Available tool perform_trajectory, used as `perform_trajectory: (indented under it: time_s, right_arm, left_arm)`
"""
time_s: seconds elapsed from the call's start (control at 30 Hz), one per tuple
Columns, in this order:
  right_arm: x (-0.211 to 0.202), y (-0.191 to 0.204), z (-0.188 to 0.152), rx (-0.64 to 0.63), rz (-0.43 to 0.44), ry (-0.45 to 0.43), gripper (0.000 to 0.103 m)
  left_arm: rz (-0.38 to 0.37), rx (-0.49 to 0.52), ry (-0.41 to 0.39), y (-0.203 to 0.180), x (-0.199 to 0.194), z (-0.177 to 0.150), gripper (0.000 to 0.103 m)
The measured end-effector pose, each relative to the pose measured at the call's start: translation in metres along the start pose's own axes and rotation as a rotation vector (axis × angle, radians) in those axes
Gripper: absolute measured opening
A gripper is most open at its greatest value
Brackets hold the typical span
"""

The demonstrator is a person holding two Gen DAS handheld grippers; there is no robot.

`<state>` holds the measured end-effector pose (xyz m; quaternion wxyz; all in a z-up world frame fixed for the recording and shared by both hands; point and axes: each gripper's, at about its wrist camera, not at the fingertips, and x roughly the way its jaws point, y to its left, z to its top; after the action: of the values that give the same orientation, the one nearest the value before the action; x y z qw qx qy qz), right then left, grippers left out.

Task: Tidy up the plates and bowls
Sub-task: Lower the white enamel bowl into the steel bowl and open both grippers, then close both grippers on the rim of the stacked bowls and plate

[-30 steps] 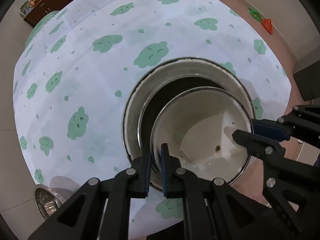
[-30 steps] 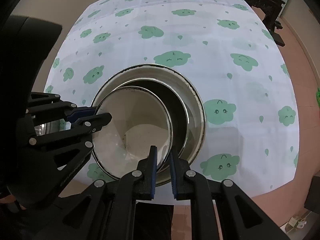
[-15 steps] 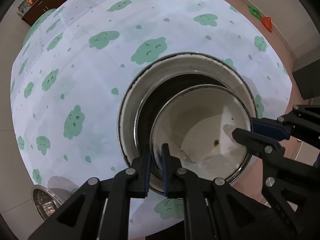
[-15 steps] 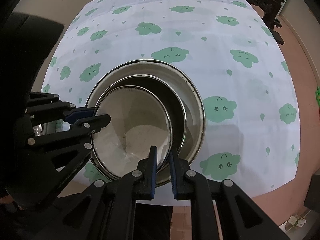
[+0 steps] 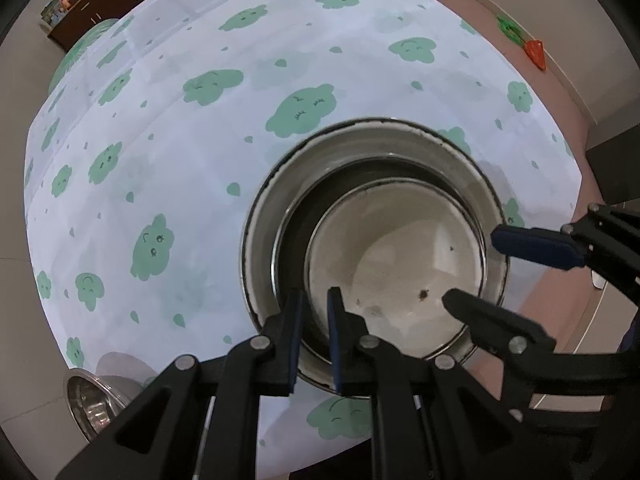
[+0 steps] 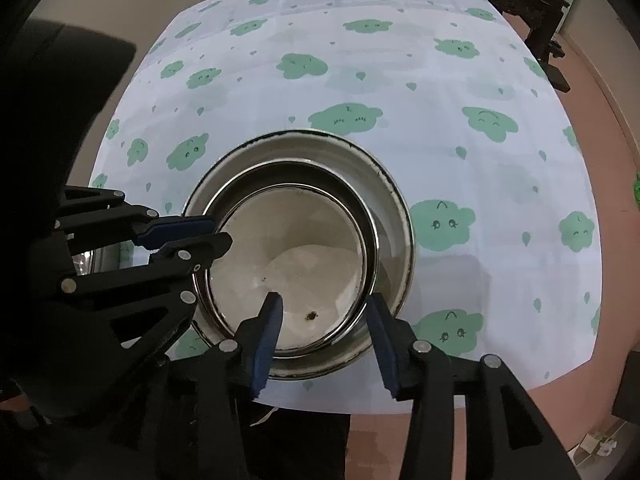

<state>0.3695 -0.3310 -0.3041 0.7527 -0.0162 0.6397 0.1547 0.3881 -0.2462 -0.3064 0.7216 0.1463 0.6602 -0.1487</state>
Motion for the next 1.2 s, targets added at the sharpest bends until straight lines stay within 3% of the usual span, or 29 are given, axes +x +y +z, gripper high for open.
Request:
perform_trajectory:
  time_s: [0.17, 0.47, 0.63, 0.83, 1.2]
  right_arm:
    - [-0.005, -0.001, -0.002, 0.005, -0.001, -0.013, 0.047]
    - [-0.011, -0.002, -0.004, 0.014, 0.001, -0.039, 0.047]
    - [-0.017, -0.009, -0.002, 0.035, 0.000, -0.065, 0.046]
    - [-0.019, -0.026, 0.002, 0.083, -0.029, -0.089, 0.046]
    - [-0.011, -0.045, 0.007, 0.106, -0.077, -0.088, 0.046]
  left_arm:
    - [0.002, -0.008, -0.011, 0.002, -0.004, -0.001, 0.014]
    - [0.004, -0.041, -0.050, 0.011, -0.017, -0.002, 0.028]
    - [0.020, -0.083, -0.084, 0.027, -0.026, -0.006, 0.041]
    - [0.004, -0.154, -0.064, 0.046, -0.019, -0.014, 0.041]
    - [-0.018, -0.190, -0.040, 0.052, -0.008, -0.016, 0.040]
